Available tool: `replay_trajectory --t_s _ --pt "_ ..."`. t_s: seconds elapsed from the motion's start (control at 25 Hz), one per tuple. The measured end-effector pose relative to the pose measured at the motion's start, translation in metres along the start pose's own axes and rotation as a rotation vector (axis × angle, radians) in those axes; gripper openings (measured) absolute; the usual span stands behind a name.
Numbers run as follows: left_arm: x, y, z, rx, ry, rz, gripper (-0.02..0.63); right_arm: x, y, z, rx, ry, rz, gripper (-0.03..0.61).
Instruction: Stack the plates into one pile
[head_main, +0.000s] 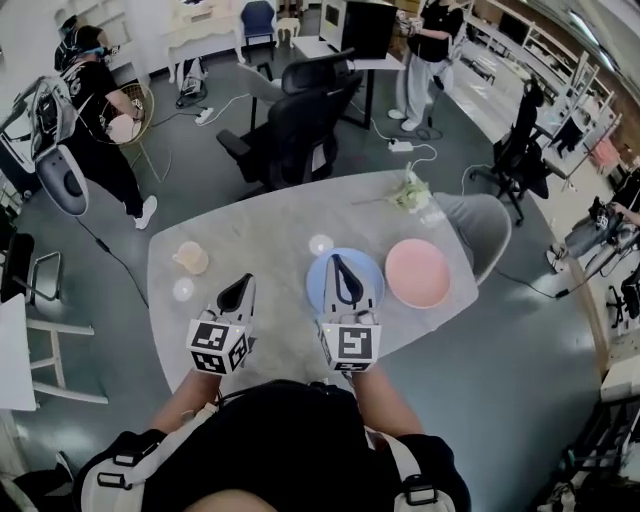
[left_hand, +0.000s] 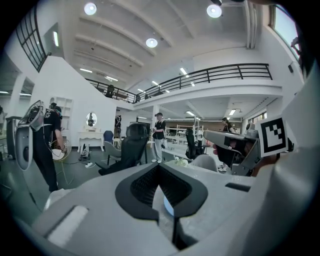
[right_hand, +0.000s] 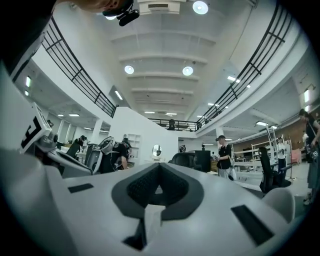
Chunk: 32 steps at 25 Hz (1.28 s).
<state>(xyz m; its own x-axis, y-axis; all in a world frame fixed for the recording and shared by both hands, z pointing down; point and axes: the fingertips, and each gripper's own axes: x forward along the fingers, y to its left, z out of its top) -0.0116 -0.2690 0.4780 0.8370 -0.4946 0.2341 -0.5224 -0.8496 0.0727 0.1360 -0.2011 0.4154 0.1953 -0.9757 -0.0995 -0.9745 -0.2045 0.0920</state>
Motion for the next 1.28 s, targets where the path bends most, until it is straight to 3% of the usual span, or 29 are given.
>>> replay_trajectory --t_s 0.4,0.88,1.08,1.28 --pt "-0.054 0.061 -0.011 -0.06 -0.021 0.134 0.003 0.026 0.084 -0.003 0.021 0.03 0.144 0.008" --pt "-0.091 0.096 -0.026 -0.116 -0.05 0.183 0.003 0.032 0.139 -0.013 0.033 0.1 0.213 0.009" --pt "-0.087 0.094 -0.036 -0.162 -0.041 0.195 0.003 0.03 0.126 -0.017 0.023 0.119 0.218 0.009" --pt "-0.064 0.065 -0.035 -0.128 -0.028 0.225 0.003 0.024 0.076 -0.031 0.054 0.126 0.21 0.009"
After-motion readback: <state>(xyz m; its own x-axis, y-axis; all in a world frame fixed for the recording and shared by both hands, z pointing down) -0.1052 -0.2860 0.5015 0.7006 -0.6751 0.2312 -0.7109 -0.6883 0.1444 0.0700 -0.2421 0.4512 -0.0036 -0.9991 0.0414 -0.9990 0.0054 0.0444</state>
